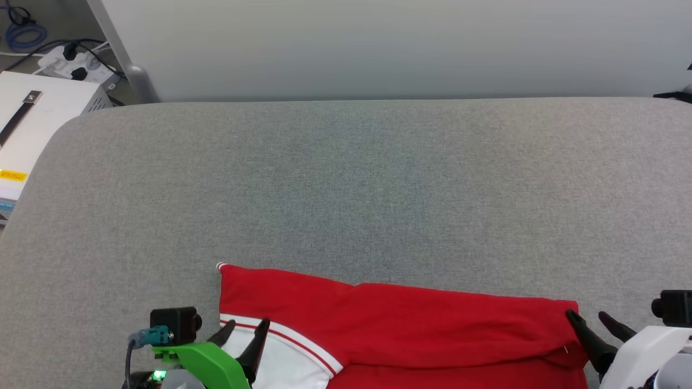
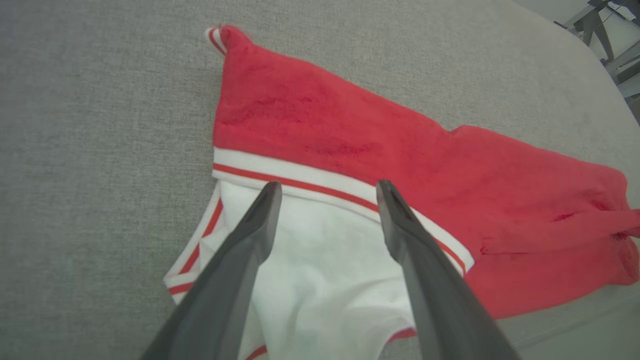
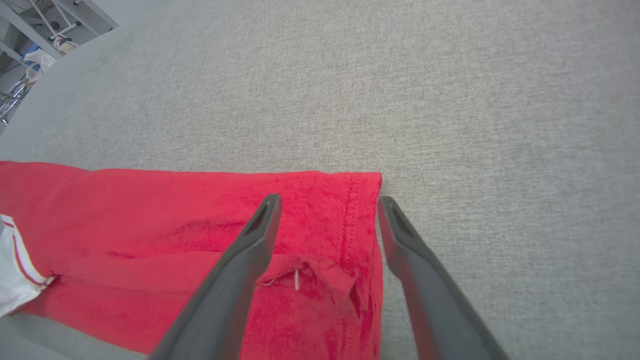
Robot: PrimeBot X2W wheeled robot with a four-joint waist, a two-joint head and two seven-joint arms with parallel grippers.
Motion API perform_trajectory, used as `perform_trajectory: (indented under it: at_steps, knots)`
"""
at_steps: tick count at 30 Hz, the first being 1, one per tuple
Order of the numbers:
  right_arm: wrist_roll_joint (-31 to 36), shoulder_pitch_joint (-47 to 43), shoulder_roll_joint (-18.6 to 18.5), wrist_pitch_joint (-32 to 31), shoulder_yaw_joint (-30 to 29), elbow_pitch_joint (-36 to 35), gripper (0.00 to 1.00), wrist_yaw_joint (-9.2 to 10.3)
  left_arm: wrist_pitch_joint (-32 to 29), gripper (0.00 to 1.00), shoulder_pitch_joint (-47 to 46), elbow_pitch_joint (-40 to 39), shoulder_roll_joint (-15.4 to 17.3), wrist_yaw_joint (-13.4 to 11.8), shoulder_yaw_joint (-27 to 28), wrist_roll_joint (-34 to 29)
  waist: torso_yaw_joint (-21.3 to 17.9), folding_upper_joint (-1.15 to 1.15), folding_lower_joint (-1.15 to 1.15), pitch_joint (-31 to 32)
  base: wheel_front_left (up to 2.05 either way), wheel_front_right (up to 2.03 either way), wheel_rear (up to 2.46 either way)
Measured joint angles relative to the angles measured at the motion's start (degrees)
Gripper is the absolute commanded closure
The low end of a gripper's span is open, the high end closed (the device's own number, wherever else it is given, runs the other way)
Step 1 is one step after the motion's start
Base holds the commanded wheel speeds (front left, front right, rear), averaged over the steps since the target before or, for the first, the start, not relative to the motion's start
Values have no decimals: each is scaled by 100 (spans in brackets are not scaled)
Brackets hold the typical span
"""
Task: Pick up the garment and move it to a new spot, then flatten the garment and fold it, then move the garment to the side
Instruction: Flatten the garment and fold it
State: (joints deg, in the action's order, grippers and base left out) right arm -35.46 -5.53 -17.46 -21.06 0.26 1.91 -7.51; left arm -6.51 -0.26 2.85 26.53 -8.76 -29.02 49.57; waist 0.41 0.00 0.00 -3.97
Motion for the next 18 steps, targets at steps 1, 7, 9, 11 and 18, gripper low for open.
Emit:
perform_trajectory:
  at_steps: [1,7,9,11,18]
  knots:
    - [12,-45,-4,-40,-81,-71,0,0,148,0,-32,-29,-1,-1,30,-100,7,0,0,24,0,0,0]
    - [143,-174,-98,-666,-534,-240,0,0,1098,0,-260,-142,-70,-66,236,-567,68,0,0,90,0,0,0]
    - [152,-178,-113,-955,-586,-260,0,0,1421,0,-318,-141,-107,-115,292,-736,97,0,0,81,0,0,0]
    - [155,-181,-140,-1215,-566,-279,0,0,1734,0,-366,-136,-134,-179,363,-905,134,0,0,56,0,0,0]
    - [167,-152,-130,-1577,-376,-182,0,0,2063,0,-509,-337,-253,-365,491,-1456,288,0,0,-157,0,0,0]
